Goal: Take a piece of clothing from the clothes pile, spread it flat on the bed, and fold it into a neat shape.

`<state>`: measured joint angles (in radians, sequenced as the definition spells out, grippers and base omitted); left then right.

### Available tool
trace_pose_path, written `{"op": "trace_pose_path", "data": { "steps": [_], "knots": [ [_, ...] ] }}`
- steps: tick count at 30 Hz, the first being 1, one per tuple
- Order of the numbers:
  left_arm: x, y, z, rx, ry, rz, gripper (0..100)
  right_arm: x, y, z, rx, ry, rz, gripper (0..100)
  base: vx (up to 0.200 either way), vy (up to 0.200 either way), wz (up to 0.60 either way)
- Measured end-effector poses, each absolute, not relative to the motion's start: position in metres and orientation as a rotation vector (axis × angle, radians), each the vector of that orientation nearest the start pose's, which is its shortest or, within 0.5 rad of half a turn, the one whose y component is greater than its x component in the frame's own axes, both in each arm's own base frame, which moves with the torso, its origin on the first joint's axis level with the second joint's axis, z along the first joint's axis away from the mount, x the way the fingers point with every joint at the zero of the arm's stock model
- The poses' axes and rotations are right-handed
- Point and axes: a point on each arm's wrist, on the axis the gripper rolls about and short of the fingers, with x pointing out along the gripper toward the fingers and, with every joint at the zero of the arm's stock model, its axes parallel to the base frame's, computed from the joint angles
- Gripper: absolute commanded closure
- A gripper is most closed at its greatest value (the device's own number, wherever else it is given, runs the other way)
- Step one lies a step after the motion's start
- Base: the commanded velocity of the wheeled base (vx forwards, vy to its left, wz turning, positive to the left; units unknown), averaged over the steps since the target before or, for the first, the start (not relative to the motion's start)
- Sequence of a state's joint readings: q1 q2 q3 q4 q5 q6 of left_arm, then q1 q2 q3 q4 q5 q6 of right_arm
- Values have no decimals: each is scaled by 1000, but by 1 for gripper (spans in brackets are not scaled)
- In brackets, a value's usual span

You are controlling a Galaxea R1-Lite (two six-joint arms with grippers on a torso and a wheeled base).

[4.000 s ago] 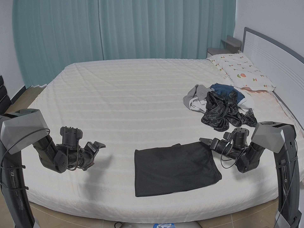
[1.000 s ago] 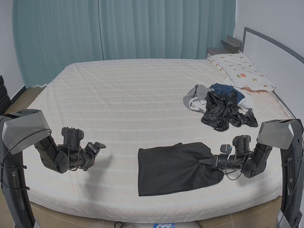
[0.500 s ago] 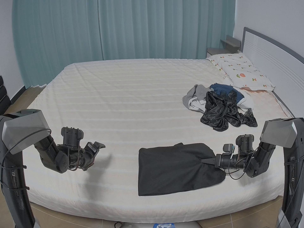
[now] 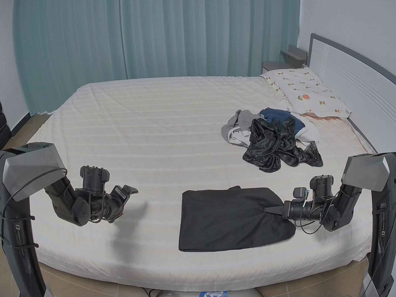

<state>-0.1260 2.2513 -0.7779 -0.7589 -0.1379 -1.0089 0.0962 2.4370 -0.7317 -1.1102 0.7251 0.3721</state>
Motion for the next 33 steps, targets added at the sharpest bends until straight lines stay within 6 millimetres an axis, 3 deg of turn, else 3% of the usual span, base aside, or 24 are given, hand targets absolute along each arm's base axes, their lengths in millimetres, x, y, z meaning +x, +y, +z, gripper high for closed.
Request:
{"op": "trace_pose_path", "data": {
  "steps": [25,33],
  "knots": [
    [355,-48,0,-962,781,131,0,353,48,-43,534,725,679,100,0,-200,0],
    [354,-48,-1,-961,781,134,0,355,48,-42,529,708,681,100,0,0,0]
  ]
}}
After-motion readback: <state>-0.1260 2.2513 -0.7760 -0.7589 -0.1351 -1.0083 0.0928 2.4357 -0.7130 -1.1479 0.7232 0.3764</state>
